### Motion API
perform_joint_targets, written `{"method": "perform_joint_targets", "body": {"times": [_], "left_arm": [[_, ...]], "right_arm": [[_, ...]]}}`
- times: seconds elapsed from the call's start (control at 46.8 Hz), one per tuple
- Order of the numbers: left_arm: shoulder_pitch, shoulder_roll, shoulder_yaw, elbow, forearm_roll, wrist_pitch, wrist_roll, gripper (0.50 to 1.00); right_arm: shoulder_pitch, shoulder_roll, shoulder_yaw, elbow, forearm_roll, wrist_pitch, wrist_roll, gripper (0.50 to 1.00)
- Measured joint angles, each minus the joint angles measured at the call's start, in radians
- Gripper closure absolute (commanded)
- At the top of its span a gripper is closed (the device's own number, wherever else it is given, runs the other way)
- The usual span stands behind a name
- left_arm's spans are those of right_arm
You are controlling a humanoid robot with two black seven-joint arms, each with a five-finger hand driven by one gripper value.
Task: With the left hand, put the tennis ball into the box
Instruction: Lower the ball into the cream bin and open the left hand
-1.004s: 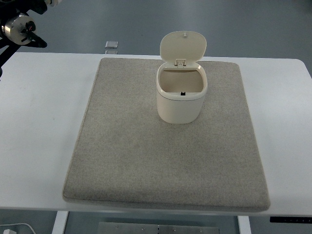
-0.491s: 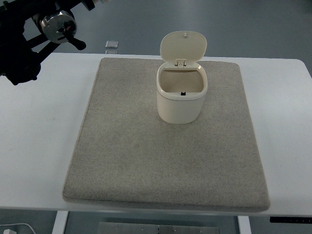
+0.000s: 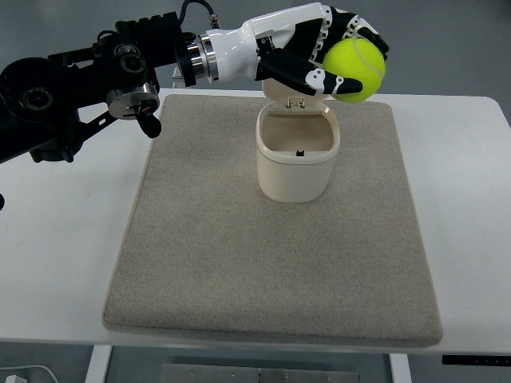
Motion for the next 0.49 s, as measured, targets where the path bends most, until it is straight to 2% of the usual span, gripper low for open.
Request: {"method": "perform_joint_targets", "body": {"times": [0.491], "left_arm": [[-0.007,0.026,0.104,0.029,0.013,0.05,0.008,1.0]], "right_arm": [[0.0,0.0,0.0,0.0,0.0,0.0,0.0,0.562]]}}
